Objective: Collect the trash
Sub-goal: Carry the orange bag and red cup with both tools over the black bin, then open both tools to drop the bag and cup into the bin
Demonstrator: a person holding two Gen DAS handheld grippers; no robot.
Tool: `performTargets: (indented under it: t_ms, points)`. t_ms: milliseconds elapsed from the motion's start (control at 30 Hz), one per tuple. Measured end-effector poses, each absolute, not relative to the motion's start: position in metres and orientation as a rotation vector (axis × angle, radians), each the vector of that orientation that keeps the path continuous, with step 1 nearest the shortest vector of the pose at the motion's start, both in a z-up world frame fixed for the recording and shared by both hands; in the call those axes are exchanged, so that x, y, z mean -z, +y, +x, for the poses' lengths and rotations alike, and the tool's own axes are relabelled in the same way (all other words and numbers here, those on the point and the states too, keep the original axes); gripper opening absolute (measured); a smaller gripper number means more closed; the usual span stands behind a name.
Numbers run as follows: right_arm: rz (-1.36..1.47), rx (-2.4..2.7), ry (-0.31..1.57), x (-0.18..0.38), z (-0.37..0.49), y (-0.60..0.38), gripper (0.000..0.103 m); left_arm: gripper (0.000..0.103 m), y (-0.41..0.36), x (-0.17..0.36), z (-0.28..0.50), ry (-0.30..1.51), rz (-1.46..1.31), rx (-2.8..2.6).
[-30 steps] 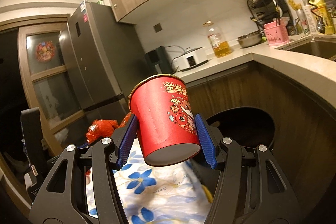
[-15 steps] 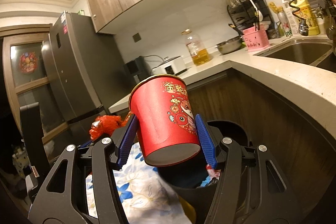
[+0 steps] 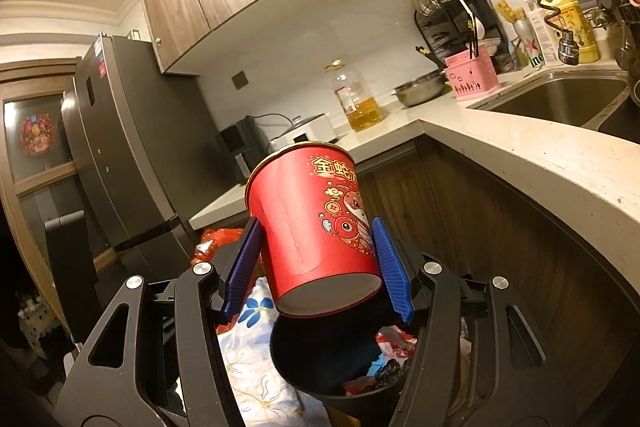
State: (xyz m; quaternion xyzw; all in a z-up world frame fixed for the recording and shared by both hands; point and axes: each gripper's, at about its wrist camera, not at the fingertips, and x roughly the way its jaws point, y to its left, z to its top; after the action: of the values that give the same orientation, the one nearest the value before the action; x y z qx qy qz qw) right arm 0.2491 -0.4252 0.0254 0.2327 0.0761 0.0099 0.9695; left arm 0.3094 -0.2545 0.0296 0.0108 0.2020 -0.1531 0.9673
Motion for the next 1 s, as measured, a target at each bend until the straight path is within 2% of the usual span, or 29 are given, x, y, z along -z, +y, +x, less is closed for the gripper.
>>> performTargets:
  t_ms: [367, 500, 700, 767, 933, 1000]
  points:
    - [0.482, -0.036, 0.161, -0.02, 0.267, -0.428, 0.059, 0.027, -0.266, -0.022, 0.324, 0.425, 0.025, 0.353]
    - [0.494, -0.025, 0.167, -0.016, 0.274, -0.43, 0.076, 0.044, -0.267, -0.019, 0.327, 0.429, 0.026, 0.352]
    - [0.508, -0.009, 0.173, -0.012, 0.272, -0.438, 0.076, 0.051, -0.267, -0.011, 0.33, 0.448, 0.033, 0.347]
    - [0.511, -0.007, 0.176, -0.011, 0.27, -0.439, 0.077, 0.055, -0.264, -0.01, 0.331, 0.453, 0.026, 0.34]
    - [0.495, -0.007, 0.193, -0.01, 0.265, -0.437, 0.08, 0.074, -0.255, -0.007, 0.327, 0.452, 0.013, 0.314]
    - [0.484, -0.008, 0.202, -0.009, 0.262, -0.434, 0.082, 0.075, -0.248, -0.005, 0.324, 0.456, 0.011, 0.297]
